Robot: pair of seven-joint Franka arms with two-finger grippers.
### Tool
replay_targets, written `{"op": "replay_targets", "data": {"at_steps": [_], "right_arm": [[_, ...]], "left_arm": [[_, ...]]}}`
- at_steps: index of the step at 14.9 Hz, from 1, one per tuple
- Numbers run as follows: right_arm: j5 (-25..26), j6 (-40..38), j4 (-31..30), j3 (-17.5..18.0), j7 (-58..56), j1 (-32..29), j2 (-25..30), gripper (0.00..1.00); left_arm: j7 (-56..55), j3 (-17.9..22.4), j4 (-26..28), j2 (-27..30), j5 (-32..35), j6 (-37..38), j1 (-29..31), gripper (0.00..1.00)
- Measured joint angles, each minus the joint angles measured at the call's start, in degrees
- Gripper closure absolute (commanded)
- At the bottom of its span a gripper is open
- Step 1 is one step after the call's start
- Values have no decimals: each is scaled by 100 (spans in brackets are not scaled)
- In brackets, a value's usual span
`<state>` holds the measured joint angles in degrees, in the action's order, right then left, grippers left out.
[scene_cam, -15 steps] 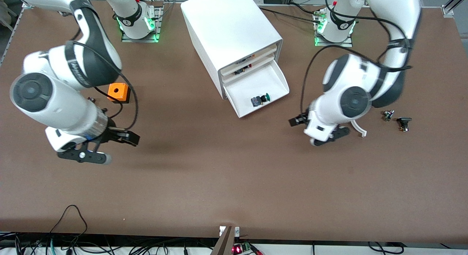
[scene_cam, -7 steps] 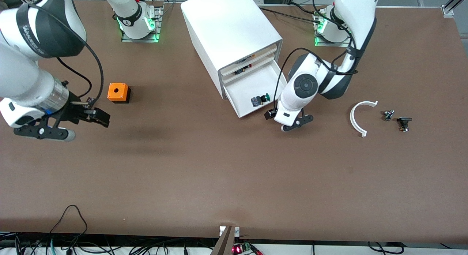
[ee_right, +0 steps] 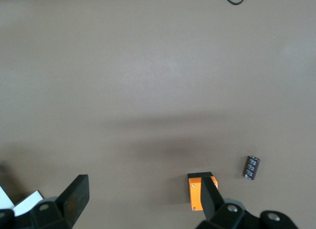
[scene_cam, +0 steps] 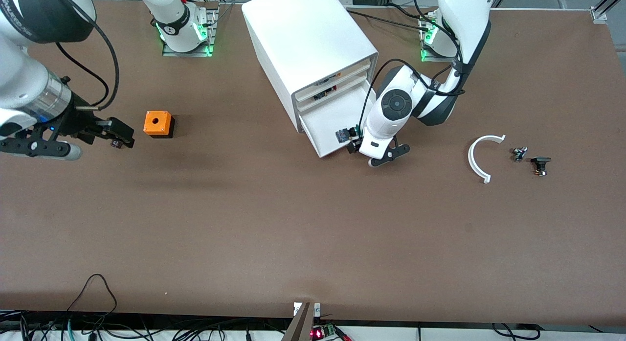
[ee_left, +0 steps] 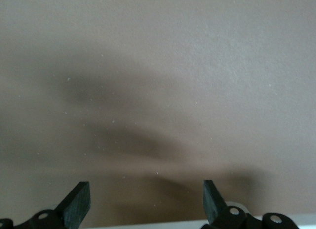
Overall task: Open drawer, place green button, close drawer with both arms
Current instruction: 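Push the open drawer shut with the left gripper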
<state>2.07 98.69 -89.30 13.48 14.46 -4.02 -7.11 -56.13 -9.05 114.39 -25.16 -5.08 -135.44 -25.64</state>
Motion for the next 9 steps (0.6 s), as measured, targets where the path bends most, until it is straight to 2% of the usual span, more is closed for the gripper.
{"op": "replay_targets", "data": {"at_steps": [5, 9], "right_arm": [[-20, -74, -358, -59, -203, -2, 576, 0], [-44, -186, -442, -128, -208, 6, 790, 0]], "left_arm": [[-76, -351, 187, 15, 0, -1, -2, 0], [-114, -627, 424, 89, -97, 1, 13, 0]]}}
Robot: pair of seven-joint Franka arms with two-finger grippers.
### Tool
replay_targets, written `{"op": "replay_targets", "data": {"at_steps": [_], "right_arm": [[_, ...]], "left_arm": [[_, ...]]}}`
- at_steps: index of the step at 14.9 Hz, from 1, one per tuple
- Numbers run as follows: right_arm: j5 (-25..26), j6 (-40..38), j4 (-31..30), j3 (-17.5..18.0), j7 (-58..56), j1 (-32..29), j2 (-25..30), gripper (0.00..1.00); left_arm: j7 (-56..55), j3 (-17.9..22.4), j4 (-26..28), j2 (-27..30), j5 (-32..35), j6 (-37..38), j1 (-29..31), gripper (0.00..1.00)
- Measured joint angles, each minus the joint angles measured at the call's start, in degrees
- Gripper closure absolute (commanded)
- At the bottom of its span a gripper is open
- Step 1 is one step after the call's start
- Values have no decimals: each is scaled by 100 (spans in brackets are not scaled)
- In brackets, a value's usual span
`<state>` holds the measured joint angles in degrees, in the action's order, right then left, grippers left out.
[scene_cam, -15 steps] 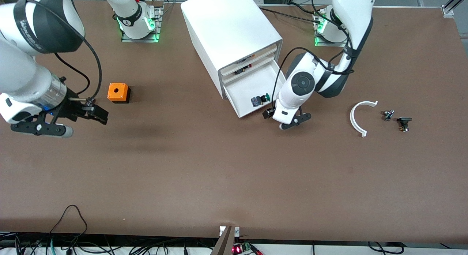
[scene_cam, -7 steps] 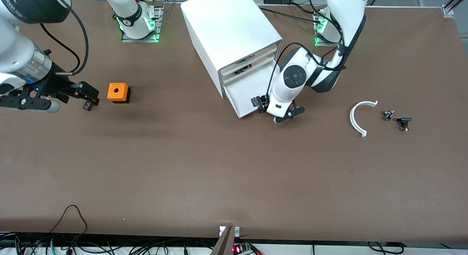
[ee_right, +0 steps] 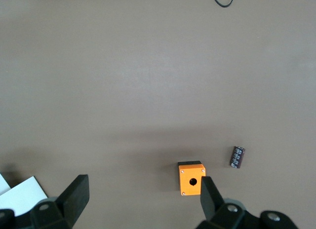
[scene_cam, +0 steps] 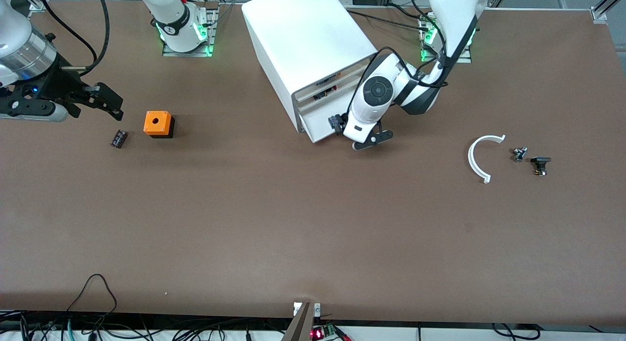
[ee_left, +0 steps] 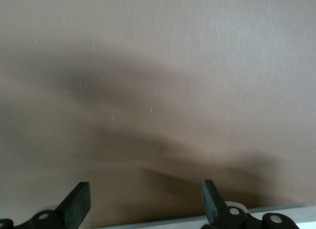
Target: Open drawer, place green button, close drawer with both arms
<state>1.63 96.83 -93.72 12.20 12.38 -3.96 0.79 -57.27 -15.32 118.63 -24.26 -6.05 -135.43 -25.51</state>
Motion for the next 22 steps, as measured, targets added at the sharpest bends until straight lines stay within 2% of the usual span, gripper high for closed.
{"op": "replay_targets", "data": {"at_steps": [7, 9, 19, 22], "right_arm": [[-92, -53, -232, -895, -75, 543, 240, 0], [-132, -54, -314, -1037, -88, 618, 333, 0], [-136, -51, 14, -1070, -126, 762, 154, 0], [-136, -52, 68, -1094, -127, 761, 94, 0]], "left_arm": [[-17, -756, 144, 62, -571, 136, 461, 0], [-17, -890, 149, 63, -681, 205, 560, 0], [-16, -1030, 113, 140, -793, 457, 670, 0], [226, -1025, -255, 453, -792, 1353, 996, 0]]}}
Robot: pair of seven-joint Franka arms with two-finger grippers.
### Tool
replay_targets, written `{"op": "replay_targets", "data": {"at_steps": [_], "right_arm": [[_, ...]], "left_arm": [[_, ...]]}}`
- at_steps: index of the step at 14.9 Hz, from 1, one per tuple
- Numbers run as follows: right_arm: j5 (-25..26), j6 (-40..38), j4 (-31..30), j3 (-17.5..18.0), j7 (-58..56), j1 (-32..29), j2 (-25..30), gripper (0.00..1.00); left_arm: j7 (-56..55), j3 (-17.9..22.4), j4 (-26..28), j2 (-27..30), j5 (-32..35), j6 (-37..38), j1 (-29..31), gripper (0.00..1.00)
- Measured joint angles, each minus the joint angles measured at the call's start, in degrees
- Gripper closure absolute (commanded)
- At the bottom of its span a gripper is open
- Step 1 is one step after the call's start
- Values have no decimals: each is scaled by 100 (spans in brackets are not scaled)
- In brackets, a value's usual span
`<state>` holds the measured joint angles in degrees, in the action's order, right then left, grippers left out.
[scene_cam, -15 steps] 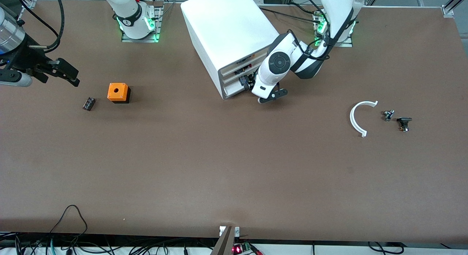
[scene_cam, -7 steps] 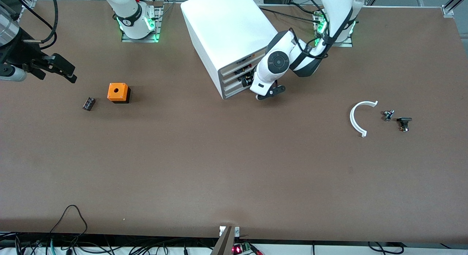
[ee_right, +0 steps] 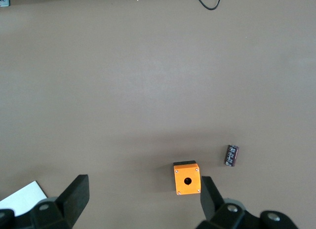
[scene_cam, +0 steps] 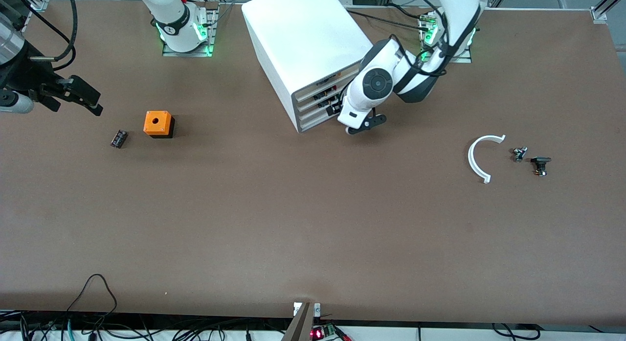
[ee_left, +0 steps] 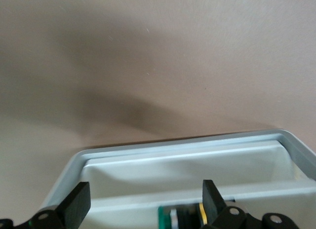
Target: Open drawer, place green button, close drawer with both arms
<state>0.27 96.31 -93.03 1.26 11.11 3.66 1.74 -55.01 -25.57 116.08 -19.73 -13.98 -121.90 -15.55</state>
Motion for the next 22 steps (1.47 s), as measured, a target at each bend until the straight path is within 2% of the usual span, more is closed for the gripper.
{"op": "replay_targets", "data": {"at_steps": [2, 4, 7, 10, 13, 20, 22], "right_arm": [[0, 0, 1, -4, 0, 0, -10, 0], [0, 0, 4, -5, 0, 0, -15, 0], [0, -1, 19, -6, 0, 0, -16, 0], [0, -2, 23, -6, 0, 0, -17, 0], [0, -3, 23, -6, -1, 0, -20, 0], [0, -4, 23, -6, -2, 0, -43, 0], [0, -4, 25, -6, -2, 0, -43, 0]], "left_arm": [[335, 9, -505, 197, 171, 932, 337, 0], [833, 18, -1094, 290, 699, 1821, 706, 0], [1783, 25, -1931, 305, 1390, 2675, 1150, 0], [2842, 34, -2512, 304, 2067, 3055, 1434, 0], [3682, 38, -3039, 304, 2461, 3117, 1563, 0], [4965, 47, -3719, 380, 2525, 3543, 2124, 0], [5295, 264, -3747, 499, 2365, 3579, 2163, 0]]}}
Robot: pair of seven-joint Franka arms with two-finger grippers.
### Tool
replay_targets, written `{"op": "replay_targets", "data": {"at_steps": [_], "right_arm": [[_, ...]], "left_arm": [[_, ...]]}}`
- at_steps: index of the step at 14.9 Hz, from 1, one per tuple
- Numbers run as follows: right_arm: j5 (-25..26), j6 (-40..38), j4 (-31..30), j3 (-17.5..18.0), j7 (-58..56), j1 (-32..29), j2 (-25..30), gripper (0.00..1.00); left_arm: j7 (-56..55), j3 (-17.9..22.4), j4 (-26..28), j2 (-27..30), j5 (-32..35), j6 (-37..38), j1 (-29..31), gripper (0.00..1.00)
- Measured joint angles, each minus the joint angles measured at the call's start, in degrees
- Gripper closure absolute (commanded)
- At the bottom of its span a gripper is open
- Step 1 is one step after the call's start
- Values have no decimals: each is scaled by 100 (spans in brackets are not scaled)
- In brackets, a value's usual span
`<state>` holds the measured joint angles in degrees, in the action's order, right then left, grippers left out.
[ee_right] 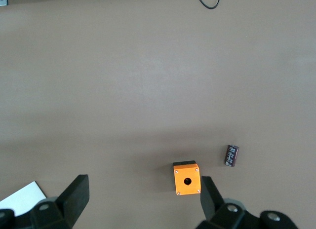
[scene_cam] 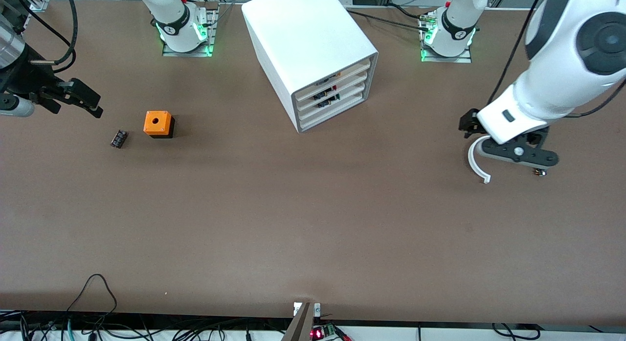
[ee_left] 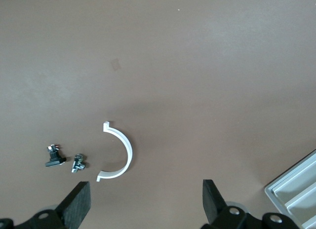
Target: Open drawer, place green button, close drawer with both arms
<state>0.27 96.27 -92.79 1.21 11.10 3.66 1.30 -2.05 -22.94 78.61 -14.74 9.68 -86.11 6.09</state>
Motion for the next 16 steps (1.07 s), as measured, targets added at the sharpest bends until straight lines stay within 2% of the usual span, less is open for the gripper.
{"op": "replay_targets", "data": {"at_steps": [3, 5, 7, 9, 11, 16], "right_arm": [[0, 0, 0, 0, 0, 0, -2, 0], [0, 0, 0, -2, 0, -1, -13, 0], [0, 0, 0, -2, 0, 0, -24, 0], [0, 0, 0, -2, 0, -1, -28, 0], [0, -1, 0, -2, 0, -1, -30, 0], [0, -13, 0, -2, 0, 0, -38, 0]], "left_arm": [[605, 923, 167, 296, -581, 7, -338, 0], [878, 1607, 549, 605, -809, -224, -597, 0], [1031, 2035, 1042, 978, -905, -498, -683, 0], [1069, 2272, 1494, 1388, -955, -728, -774, 0], [1066, 2349, 1726, 1643, -958, -776, -854, 0], [1032, 2355, 1831, 1726, -958, -728, -889, 0]]}}
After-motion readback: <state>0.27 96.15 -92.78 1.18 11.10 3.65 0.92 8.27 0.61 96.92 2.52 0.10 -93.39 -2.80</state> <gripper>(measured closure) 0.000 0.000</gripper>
